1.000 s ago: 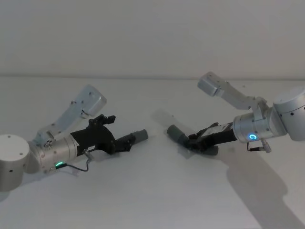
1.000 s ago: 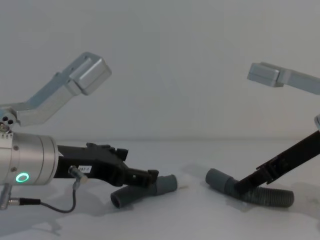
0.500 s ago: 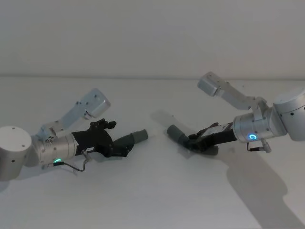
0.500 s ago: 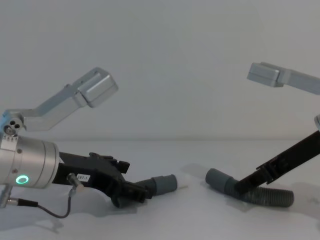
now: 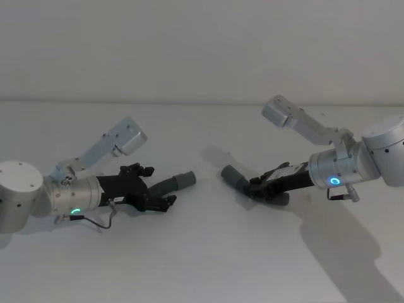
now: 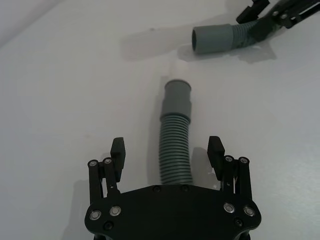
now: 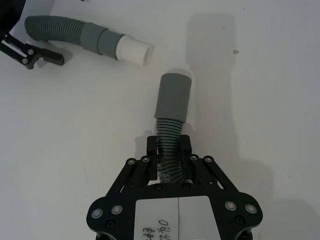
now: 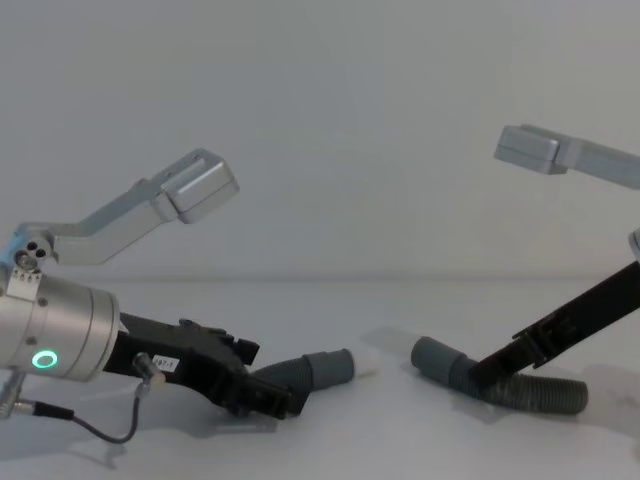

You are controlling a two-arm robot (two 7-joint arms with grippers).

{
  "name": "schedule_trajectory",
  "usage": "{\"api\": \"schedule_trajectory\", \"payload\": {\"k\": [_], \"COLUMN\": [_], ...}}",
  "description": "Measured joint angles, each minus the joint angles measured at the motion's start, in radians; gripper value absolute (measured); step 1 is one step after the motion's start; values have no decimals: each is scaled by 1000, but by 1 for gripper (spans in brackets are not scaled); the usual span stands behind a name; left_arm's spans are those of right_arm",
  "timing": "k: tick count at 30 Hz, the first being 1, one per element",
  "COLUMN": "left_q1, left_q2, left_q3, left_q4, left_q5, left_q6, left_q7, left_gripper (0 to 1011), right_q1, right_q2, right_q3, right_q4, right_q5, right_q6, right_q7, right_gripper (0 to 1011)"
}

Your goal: Use both hands to pick up one end of the pipe from the table, align the ends, and insert them.

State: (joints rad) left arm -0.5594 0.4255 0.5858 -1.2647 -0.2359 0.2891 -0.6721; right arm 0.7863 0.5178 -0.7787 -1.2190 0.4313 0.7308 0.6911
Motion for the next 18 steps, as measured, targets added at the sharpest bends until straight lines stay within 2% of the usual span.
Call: {"api": "schedule_trajectory", "payload": {"k": [8, 15, 18], "left_q1": [-9, -13, -15], "left_q2": [7, 11, 12], "left_q3": [6, 9, 10], "left_q4": [1, 1, 1], "left_q5": [-29, -44, -50], "left_q6": [40, 60, 68], "left_q7": [-39, -58, -65], "left_gripper": [1000, 867, 759], "right_q1": [0, 0, 0], "right_q2": [0, 0, 0], "right_q3": [0, 0, 0], "right_q4": [0, 0, 0], "right_q5": [0, 0, 0], "right_q6": [0, 0, 0], "right_q7": [0, 0, 0], "right_gripper": [250, 250, 250]}}
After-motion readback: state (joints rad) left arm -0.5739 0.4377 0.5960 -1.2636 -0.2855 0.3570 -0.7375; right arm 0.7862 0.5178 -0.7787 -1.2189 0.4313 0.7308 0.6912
